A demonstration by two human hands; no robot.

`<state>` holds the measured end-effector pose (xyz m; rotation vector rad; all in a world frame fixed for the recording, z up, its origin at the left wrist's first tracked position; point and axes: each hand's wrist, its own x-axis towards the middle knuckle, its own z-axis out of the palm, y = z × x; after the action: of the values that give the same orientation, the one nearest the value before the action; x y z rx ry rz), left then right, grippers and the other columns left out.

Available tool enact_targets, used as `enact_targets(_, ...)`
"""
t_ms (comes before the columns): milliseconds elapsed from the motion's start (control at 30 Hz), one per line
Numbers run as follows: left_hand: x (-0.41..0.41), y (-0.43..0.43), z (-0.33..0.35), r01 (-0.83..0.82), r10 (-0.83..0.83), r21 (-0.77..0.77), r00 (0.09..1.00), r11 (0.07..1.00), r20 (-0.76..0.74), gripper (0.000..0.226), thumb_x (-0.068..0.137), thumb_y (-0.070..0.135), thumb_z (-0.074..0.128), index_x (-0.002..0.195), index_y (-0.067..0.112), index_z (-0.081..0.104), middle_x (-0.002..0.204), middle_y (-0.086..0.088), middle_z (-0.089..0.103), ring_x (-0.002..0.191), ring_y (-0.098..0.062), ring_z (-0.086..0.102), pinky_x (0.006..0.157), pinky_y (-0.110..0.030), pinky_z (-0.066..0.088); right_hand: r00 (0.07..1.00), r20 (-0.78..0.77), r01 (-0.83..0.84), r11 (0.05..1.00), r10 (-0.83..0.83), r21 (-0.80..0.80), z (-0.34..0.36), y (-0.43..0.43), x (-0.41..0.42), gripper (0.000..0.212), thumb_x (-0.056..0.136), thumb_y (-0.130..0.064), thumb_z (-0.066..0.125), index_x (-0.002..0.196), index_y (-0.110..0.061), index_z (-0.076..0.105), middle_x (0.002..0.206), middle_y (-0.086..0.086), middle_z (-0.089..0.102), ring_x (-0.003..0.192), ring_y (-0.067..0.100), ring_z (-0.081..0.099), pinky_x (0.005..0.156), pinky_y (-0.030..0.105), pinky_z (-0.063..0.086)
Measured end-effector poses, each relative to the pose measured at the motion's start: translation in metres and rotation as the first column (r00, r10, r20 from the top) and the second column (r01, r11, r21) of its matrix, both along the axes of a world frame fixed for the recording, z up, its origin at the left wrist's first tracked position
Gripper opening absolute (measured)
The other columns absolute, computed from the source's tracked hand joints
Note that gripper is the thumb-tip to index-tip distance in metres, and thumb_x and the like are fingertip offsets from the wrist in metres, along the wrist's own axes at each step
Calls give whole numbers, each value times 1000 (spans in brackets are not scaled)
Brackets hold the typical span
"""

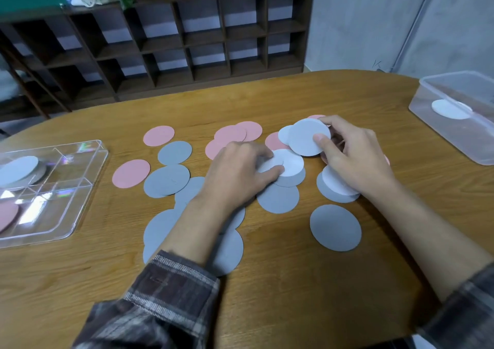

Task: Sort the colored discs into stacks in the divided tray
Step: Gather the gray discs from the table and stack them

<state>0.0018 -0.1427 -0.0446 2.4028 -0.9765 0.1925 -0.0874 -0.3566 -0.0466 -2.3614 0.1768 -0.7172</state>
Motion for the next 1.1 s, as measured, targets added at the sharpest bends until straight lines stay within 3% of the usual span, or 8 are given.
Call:
enact_targets(100,-8,2,2,18,-11,-79,996,997,88,28,96,41,58,93,21,78,83,6,76,79,-18,66,66,-40,54,1000,11,-11,1000,11,25,1,1,0,29,101,-19,58,128,-24,67,76,-11,63,72,17,60,68,13,40)
enact_targets(233,-11,1,0,72,-16,-233,972,970,235,23,103,30,59,97,17,78,90,4,70,88,-17,61,70,-34,49,999,8,-45,995,45,86,-2,1,1,38,101,-25,60,138,-34,63,80,15,68,72,30,61,72,34,48)
enact_targets(400,-11,-5,-2,48,10,-461,993,886,121,13,98,21,70,97,14,81,87,4,68,81,2,54,75,-10,40,995,21,-100,986,98,134,-2,6,1,40,101,-25,62,139,-38,61,73,16,64,71,34,61,73,45,53)
enact_targets(533,-13,-6,-2,-32,38,-452,999,891,4,15,94,23,75,106,16,81,87,4,76,77,-6,65,74,-28,55,988,12,-152,972,152,177,0,8,0,39,104,-20,57,140,-34,62,73,7,66,71,20,63,78,43,57)
enact_targets(633,-16,-8,-3,-80,34,-472,994,878,-105,26,91,21,78,117,18,79,79,6,74,72,-9,66,73,-29,57,979,0,-201,958,205,206,0,10,-1,38,106,-15,51,139,-32,62,76,1,66,74,12,64,80,39,59)
enact_targets(800,-15,-10,-5,-96,31,-488,990,867,-140,19,90,22,78,109,21,83,73,3,75,68,-14,67,71,-38,56,968,-44,-230,946,246,226,0,10,-1,40,108,-17,47,142,-34,59,82,5,69,80,17,64,85,44,56)
enact_targets(967,-16,-11,-7,-111,55,-482,990,869,-127,13,91,24,78,101,19,84,77,1,76,70,-14,67,72,-39,55,980,-75,-183,983,184,20,2,15,-3,45,104,-29,56,149,-29,52,74,10,58,64,7,49,62,15,39)
enact_targets(1100,-17,-12,-6,-108,67,-465,992,879,-103,14,91,27,77,100,18,83,76,3,74,71,-13,66,73,-39,54,983,-64,-172,985,170,-30,1,16,-2,43,103,-22,58,146,-26,56,77,-8,61,72,5,53,66,12,39)
